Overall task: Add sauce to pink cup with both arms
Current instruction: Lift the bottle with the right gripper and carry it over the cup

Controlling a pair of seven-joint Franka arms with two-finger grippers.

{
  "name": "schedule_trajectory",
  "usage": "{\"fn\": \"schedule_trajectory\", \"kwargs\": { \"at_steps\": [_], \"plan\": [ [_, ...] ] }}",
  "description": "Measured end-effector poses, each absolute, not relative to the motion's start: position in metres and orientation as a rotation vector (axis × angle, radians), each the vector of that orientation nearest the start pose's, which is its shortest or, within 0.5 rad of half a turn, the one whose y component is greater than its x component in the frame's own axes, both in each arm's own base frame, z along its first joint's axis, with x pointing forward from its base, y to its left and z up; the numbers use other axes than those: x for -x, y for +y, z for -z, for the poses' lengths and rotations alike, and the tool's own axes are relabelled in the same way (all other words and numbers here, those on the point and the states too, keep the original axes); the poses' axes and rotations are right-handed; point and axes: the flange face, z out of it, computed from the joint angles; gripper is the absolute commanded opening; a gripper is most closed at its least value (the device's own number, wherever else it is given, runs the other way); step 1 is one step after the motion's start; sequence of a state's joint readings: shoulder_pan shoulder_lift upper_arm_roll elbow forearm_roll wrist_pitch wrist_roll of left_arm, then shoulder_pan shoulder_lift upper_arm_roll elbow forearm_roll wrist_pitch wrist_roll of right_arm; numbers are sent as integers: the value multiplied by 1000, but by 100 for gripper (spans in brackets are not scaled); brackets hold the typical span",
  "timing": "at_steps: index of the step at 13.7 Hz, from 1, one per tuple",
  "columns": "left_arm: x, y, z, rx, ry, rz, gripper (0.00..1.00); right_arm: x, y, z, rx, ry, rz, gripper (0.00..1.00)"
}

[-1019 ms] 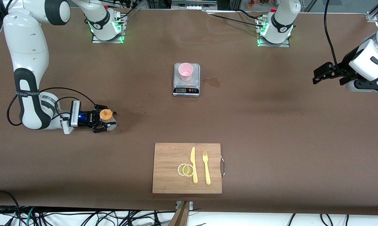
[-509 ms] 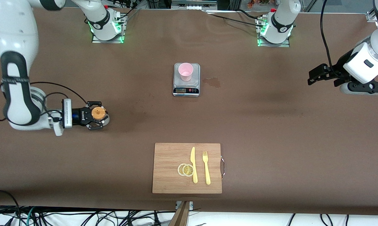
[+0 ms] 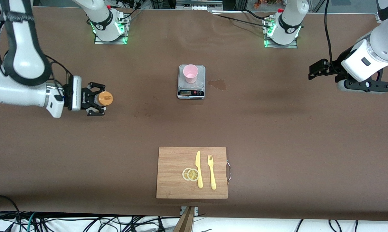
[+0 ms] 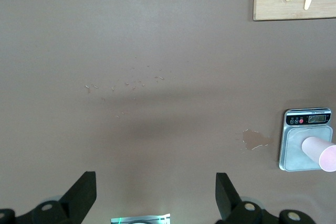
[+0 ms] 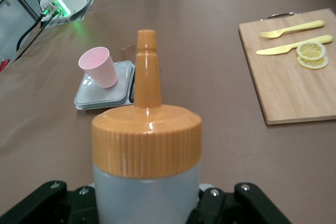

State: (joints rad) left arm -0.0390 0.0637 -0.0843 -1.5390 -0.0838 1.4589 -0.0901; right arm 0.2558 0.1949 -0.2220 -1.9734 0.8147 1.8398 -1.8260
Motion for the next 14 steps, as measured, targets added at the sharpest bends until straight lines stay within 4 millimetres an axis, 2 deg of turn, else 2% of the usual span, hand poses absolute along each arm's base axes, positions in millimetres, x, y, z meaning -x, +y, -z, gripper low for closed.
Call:
{"fn": "schedule_trajectory", "kwargs": {
  "at_steps": [4,7,9,14],
  "plan": [
    [-553,-76,-598,3203,57,-255,100,-540,133,-396,1941,-1726,220,6],
    [-548,-73,-601,3200,51,-277,100,-503,192,-409,2075,-1759,55,6],
    [-547,-74,-601,3198,55,-284,100,-473,230,-409,2153,-1769,-47,6],
    [-548,-75,-598,3197,57,-295,100,-408,307,-399,2314,-1797,-230,6]
  ]
}}
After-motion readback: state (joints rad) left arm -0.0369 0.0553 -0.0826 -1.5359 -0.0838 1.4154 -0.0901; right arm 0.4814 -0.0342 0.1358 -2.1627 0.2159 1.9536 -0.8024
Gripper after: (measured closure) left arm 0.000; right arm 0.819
